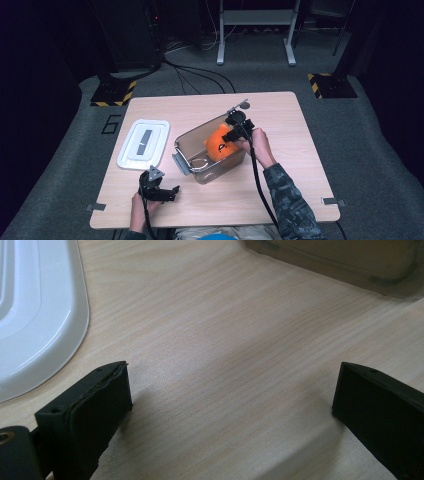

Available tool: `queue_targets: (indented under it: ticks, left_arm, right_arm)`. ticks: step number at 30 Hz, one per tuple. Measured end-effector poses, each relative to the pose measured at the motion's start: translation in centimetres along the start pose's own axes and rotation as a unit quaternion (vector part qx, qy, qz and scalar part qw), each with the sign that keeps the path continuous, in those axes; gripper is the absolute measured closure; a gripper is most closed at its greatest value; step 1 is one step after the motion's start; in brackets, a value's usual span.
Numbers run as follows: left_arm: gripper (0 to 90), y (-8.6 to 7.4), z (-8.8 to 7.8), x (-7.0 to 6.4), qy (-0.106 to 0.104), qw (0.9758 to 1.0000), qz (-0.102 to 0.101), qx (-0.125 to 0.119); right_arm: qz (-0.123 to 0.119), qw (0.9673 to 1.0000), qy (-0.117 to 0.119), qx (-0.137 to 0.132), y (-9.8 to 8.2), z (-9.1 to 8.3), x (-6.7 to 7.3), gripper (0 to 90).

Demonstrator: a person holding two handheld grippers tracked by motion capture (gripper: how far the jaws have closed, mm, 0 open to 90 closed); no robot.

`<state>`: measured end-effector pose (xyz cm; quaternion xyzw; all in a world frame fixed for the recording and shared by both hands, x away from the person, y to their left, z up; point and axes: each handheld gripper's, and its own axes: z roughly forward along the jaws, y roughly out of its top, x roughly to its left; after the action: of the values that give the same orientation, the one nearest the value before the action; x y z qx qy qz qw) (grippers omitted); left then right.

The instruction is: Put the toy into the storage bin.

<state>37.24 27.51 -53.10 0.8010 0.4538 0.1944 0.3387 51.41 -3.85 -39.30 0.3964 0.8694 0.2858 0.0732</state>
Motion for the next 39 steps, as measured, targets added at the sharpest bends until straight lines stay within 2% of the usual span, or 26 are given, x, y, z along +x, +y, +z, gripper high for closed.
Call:
queue_targets:
  ticks: [1,2,3,5,9,11,15,17,23,25,28,29,32,35,36,39]
  left_arm:
    - [2.1,0.0,0.0,0.0,0.0,1.0,0.0,0.0]
    - [2.1,0.0,0.0,0.0,0.0,1.0,0.0,0.0]
    - [2.1,0.0,0.0,0.0,0.0,1.0,0.0,0.0]
    - [2.1,0.0,0.0,0.0,0.0,1.0,0.0,0.0]
    - [2.1,0.0,0.0,0.0,0.0,1.0,0.0,0.0]
    - [2.1,0.0,0.0,0.0,0.0,1.0,-0.001,0.0]
    - [2.1,0.0,0.0,0.0,0.001,1.0,0.0,0.0]
    - [2.1,0.0,0.0,0.0,0.001,1.0,-0.001,0.0]
    - [2.1,0.0,0.0,0.0,0.001,1.0,0.0,0.0]
    - [2.1,0.0,0.0,0.0,0.001,1.0,0.001,-0.001]
    - [2.1,0.0,0.0,0.0,0.001,1.0,0.0,-0.001]
    - [2.1,0.0,0.0,0.0,0.001,1.0,0.0,-0.001]
    - [2.1,0.0,0.0,0.0,0.001,1.0,0.0,-0.001]
    - [2.1,0.0,0.0,0.0,0.0,1.0,0.0,0.001]
    - [2.1,0.0,0.0,0.0,0.0,1.0,0.0,0.001]
    - [2.1,0.0,0.0,0.0,0.0,1.0,0.001,0.003]
  right_arm:
    - [0.002,1.0,0.006,-0.007,0.0,-0.4,-0.1,54.5]
    - [0.002,1.0,0.006,-0.007,0.0,-0.4,-0.1,54.5]
    - [0.004,0.9999,0.003,-0.014,0.0,-0.9,0.0,43.1]
    - [0.006,0.9998,0.003,-0.016,-0.1,-1.2,0.0,39.6]
    - [0.002,0.9996,0.003,-0.028,-0.6,-2.7,-0.4,18.2]
    - [-0.003,0.9994,0.002,-0.034,-0.9,-3.3,-0.7,14.9]
    - [-0.004,0.9991,0.001,-0.043,-1.4,-4.3,-1.1,13.1]
    - [-0.007,0.9988,0.001,-0.049,-2.3,-5.0,-1.6,7.7]
    - [-0.005,0.998,-0.01,-0.062,-4.0,-6.1,-2.4,5.0]
    - [-0.005,0.9972,-0.017,-0.072,-5.4,-6.7,-3.2,4.1]
    - [0.0,0.9968,-0.019,-0.078,-6.3,-7.0,-3.7,3.8]
    - [0.005,0.9962,-0.024,-0.083,-7.4,-7.3,-4.3,3.4]
    - [0.01,0.996,-0.029,-0.084,-8.5,-7.4,-4.8,3.2]
    - [0.026,0.9951,-0.039,-0.087,-10.6,-7.4,-5.9,3.4]
    - [0.026,0.9951,-0.039,-0.087,-10.6,-7.4,-5.9,3.4]
    - [0.042,0.9943,-0.044,-0.087,-12.6,-7.1,-6.7,3.4]
